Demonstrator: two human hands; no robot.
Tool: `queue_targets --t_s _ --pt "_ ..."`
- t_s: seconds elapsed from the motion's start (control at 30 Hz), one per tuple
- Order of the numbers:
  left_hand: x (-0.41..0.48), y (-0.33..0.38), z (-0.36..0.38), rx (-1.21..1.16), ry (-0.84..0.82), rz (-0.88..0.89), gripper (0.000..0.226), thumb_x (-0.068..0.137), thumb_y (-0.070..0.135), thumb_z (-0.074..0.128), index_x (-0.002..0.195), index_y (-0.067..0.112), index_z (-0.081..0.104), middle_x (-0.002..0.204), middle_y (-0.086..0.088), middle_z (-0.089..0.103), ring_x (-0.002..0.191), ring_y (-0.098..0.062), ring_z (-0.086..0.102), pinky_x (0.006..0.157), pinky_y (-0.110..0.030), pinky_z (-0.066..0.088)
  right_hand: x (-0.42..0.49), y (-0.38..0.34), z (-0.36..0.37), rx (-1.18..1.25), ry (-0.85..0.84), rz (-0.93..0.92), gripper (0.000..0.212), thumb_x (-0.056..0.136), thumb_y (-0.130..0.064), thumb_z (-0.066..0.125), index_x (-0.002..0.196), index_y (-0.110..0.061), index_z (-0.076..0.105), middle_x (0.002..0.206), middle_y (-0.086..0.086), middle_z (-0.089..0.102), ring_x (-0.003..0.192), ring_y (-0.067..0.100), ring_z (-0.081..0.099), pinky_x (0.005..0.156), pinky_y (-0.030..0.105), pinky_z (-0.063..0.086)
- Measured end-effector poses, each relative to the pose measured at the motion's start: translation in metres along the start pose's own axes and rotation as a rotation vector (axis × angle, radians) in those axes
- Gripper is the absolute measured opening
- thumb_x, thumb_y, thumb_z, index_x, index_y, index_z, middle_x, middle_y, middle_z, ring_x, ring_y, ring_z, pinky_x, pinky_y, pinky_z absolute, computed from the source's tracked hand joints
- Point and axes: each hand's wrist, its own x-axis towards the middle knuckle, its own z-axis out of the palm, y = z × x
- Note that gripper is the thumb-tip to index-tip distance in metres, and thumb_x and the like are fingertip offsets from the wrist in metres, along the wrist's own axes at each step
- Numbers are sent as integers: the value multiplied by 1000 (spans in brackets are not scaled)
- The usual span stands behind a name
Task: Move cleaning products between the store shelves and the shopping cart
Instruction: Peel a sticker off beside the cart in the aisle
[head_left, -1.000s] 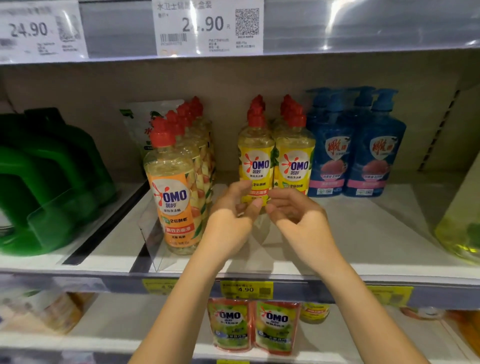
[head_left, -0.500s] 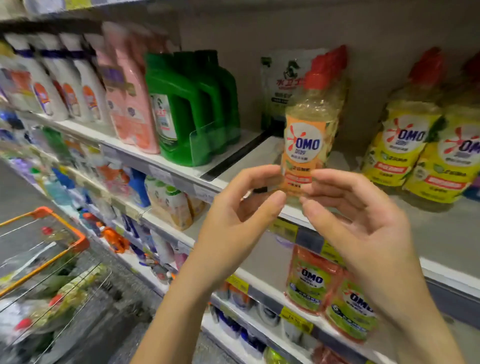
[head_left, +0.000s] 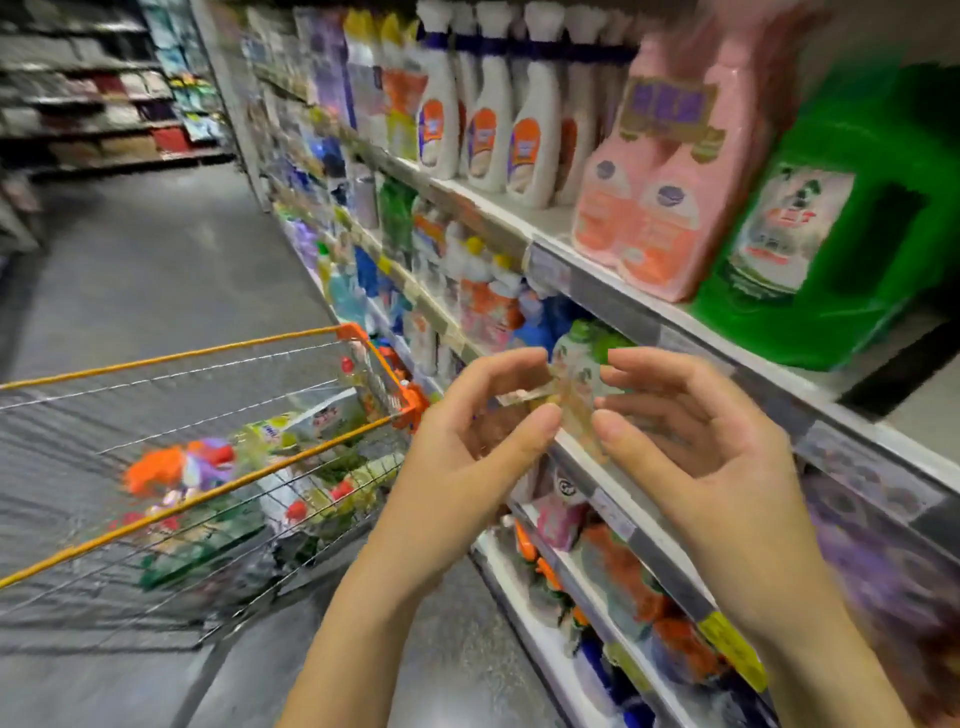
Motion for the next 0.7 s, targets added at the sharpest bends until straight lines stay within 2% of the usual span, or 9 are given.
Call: queue_targets --t_s 0.13,0.23,0.33,0.4,0.53,0.7 --pt "10 -9 -97 4 128 -21 36 86 14 64 121 16 59 120 -3 65 104 -11 66 89 -24 53 42 24 93 31 -118 6 36 75 -23 73 110 -22 64 106 -5 70 95 12 68 79 18 52" --pt "16 -15 -162 34 221 -47 36 85 15 66 120 14 59 120 -1 65 107 -12 64 90 -20 50 72 44 150 58 -169 42 38 74 -24 71 111 -19 64 103 -7 70 93 12 68 78 16 52" --pt "23 -25 -213 55 317 -69 34 83 13 63 117 14 59 117 0 64 102 -1 63 85 -13 47 97 64 196 76 -246 80 39 73 -23 69 111 -17 63 101 -7 71 89 9 68 76 17 52" --pt "28 -36 -242 63 352 -102 32 87 6 62 117 14 58 117 2 63 98 5 62 83 -10 47 112 79 221 83 -292 100 36 73 -20 68 109 -17 63 100 -9 71 86 6 67 75 14 51" --pt "46 -66 -290 88 429 -174 30 87 11 63 114 23 59 116 10 64 101 0 65 83 -11 48 145 115 267 55 -371 151 32 73 -22 68 105 -22 65 103 -6 71 88 9 67 77 16 52" --pt "88 -108 -336 94 497 -249 29 91 7 61 117 19 58 121 4 62 98 2 64 82 -11 47 199 168 319 45 -472 203 28 76 -23 73 103 -25 66 104 -3 71 88 9 68 78 18 53"
